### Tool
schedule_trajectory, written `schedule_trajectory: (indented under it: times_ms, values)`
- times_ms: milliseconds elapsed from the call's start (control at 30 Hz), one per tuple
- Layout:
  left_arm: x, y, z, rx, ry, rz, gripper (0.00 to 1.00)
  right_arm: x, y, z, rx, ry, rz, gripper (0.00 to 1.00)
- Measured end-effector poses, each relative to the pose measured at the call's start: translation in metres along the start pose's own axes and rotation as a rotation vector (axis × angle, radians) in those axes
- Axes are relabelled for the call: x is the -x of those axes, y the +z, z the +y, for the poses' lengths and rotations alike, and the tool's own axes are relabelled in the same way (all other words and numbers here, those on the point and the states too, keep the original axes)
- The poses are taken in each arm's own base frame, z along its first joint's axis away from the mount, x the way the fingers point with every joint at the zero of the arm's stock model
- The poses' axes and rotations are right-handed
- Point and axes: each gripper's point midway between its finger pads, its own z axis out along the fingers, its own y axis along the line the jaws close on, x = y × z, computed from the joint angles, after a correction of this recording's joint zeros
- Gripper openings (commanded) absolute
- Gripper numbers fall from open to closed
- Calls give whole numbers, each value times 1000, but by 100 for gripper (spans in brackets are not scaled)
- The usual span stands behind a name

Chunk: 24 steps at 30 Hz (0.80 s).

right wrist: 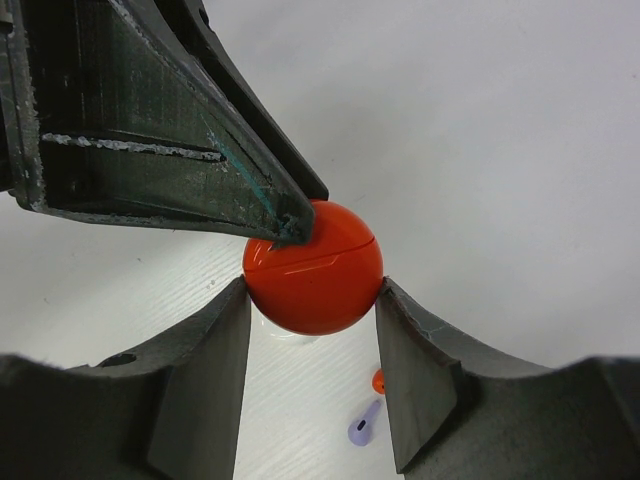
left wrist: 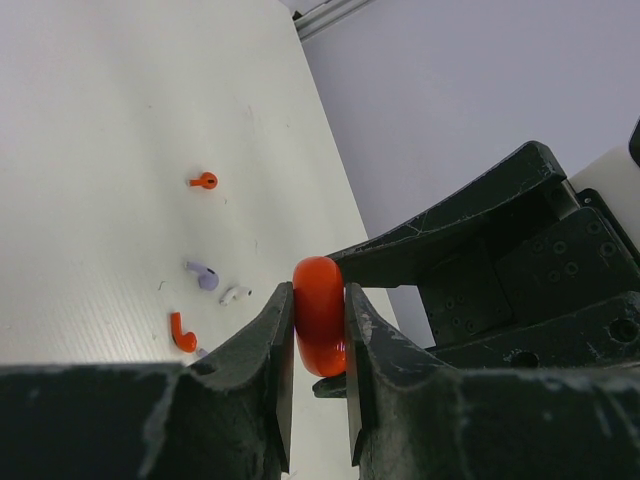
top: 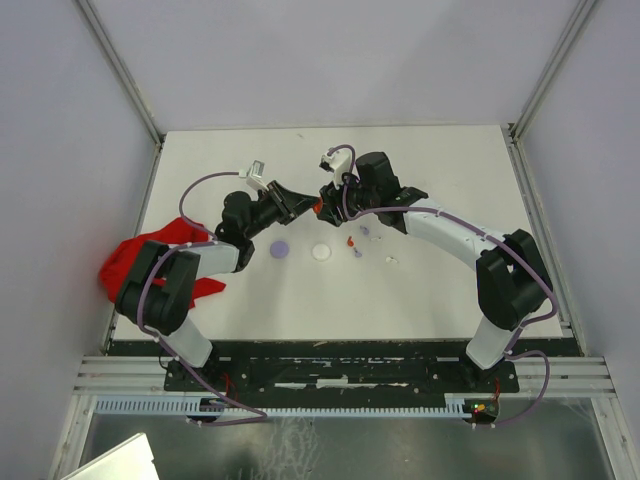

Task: Insert the wireless bluetooth earbuds into the charging case
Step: Pick up the charging case at the center of the board.

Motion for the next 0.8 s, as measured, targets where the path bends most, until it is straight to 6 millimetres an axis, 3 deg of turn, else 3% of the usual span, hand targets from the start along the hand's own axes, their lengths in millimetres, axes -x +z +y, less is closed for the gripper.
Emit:
schedule_trajectory:
  times_ms: [67, 233, 367, 567, 800]
  values:
    - [0, 0, 0, -2, 0, 0, 7, 0, 0, 0, 0, 0, 0, 27]
    - [-1, 1, 1, -6, 0, 1, 36, 0, 0, 0, -2, 1, 2, 27]
    - [-2, 1, 1, -9, 0, 7, 43, 0, 0, 0, 0, 2, 0, 27]
    - [-5, 0, -2, -22, 2, 21, 40, 0, 0, 0, 0, 4, 0, 27]
    - [-4, 1, -1, -20, 1, 20, 21, 0, 0, 0, 0, 3, 0, 27]
